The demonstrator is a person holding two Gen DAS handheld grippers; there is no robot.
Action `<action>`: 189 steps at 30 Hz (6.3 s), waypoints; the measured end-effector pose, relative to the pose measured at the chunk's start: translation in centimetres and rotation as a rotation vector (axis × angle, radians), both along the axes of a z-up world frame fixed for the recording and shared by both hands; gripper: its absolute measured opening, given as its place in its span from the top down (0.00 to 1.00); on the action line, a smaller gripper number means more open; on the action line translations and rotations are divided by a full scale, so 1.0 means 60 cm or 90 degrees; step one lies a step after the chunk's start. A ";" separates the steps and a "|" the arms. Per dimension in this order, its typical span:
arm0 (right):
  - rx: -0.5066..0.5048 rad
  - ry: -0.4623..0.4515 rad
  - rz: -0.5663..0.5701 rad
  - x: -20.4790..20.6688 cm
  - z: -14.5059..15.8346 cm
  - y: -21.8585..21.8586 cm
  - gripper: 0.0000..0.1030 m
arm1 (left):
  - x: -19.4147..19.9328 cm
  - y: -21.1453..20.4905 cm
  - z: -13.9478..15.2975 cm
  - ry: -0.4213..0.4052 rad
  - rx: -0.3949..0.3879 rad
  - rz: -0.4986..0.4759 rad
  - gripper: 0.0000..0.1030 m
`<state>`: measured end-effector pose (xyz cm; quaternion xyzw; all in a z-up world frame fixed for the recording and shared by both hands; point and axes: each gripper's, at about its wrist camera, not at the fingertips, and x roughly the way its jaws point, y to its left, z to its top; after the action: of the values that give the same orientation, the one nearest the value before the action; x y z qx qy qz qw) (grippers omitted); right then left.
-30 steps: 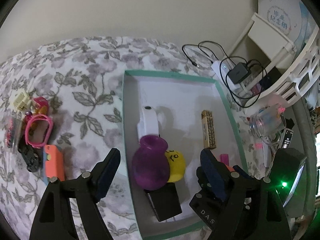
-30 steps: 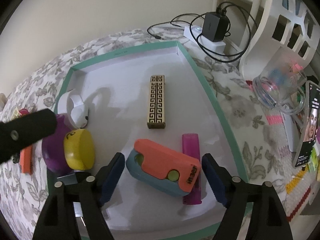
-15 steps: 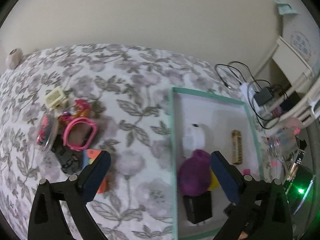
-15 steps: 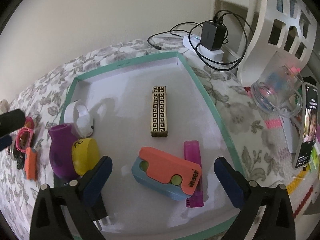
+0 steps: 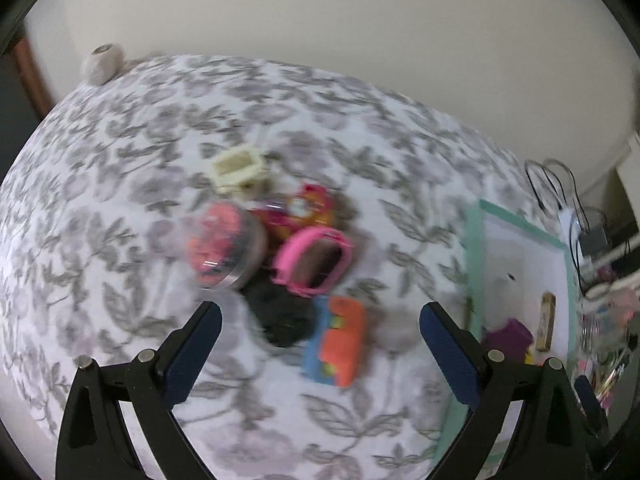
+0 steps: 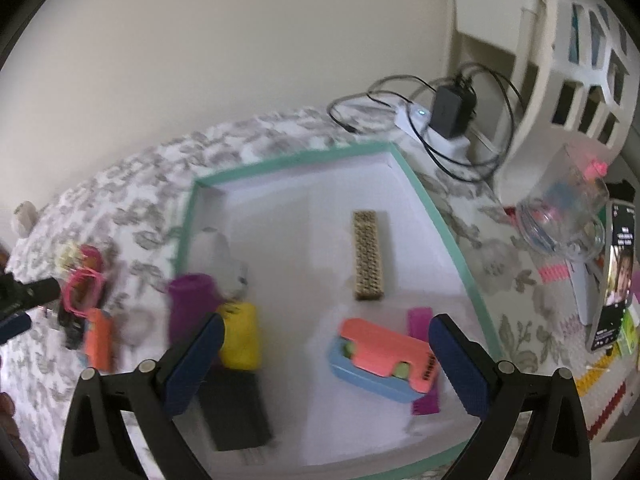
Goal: Organize rigid objects
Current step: 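Move both tools back toward the remaining objects on the bed, then grasp the clear dome of orange pieces with the left tool while the right tool grasps another orange-blue toy, then lift and carry the clear dome and orange-blue toy over the tray, then lower and release the clear dome and orange-blue toy into the tray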
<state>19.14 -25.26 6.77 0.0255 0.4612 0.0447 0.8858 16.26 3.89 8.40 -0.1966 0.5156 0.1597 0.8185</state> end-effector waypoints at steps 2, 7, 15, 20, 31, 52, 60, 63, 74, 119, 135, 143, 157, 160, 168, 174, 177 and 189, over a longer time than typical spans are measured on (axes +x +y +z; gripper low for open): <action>0.009 -0.010 0.011 -0.002 0.014 0.014 0.00 | -0.011 0.029 0.004 -0.002 -0.005 0.027 0.04; 0.018 -0.034 0.050 -0.002 0.051 0.065 0.00 | -0.045 0.112 0.018 -0.013 -0.005 0.105 0.04; 0.022 -0.049 0.126 0.003 0.085 0.172 0.00 | -0.092 0.213 0.030 -0.029 -0.015 0.202 0.04; 0.020 -0.033 0.170 0.004 0.065 0.242 0.00 | -0.099 0.237 0.025 -0.031 -0.023 0.221 0.04; 0.009 0.035 0.223 0.010 -0.024 0.325 0.00 | -0.070 0.249 -0.028 -0.010 -0.049 0.213 0.04; -0.003 0.110 0.268 -0.006 -0.114 0.351 0.00 | -0.003 0.196 -0.084 -0.011 -0.097 0.161 0.03; 0.007 0.131 0.292 -0.002 -0.108 0.349 0.00 | 0.015 0.175 -0.096 -0.006 -0.103 0.135 0.04; -0.006 0.134 0.316 -0.007 -0.111 0.360 0.00 | 0.019 0.168 -0.103 0.001 -0.102 0.123 0.04; -0.068 0.136 0.326 -0.012 -0.118 0.356 0.00 | 0.011 0.178 -0.115 0.002 -0.126 0.143 0.04; 0.055 0.139 0.226 0.036 -0.081 0.294 0.57 | -0.007 0.192 -0.080 -0.045 -0.128 0.160 0.30; 0.133 0.107 0.217 0.047 -0.019 0.267 0.57 | -0.032 0.203 0.032 -0.141 -0.075 0.170 0.30; 0.129 0.019 0.182 0.058 0.058 0.215 0.57 | -0.018 0.156 0.084 -0.186 -0.039 0.127 0.30; 0.139 -0.036 0.052 0.105 0.097 0.040 0.57 | 0.047 -0.028 0.116 -0.226 -0.022 -0.044 0.30; 0.143 -0.044 0.028 0.113 0.101 0.007 0.57 | 0.064 -0.072 0.109 -0.225 -0.019 -0.086 0.30; 0.135 -0.055 -0.020 0.122 0.100 -0.060 0.57 | 0.101 -0.172 0.087 -0.219 -0.018 -0.165 0.30; 0.136 -0.045 -0.031 0.130 0.085 -0.086 0.57 | 0.130 -0.233 0.070 -0.210 -0.016 -0.206 0.30; 0.138 -0.039 -0.029 0.134 0.075 -0.088 0.57 | 0.136 -0.257 0.058 -0.204 -0.012 -0.221 0.29; 0.139 0.056 -0.045 0.154 -0.017 -0.099 0.56 | 0.140 -0.289 -0.005 -0.166 0.009 -0.252 0.29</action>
<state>28.37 -31.20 5.74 0.1396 0.4912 0.0624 0.8575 24.69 -13.48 8.11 -0.1049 0.4328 -0.0266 0.8950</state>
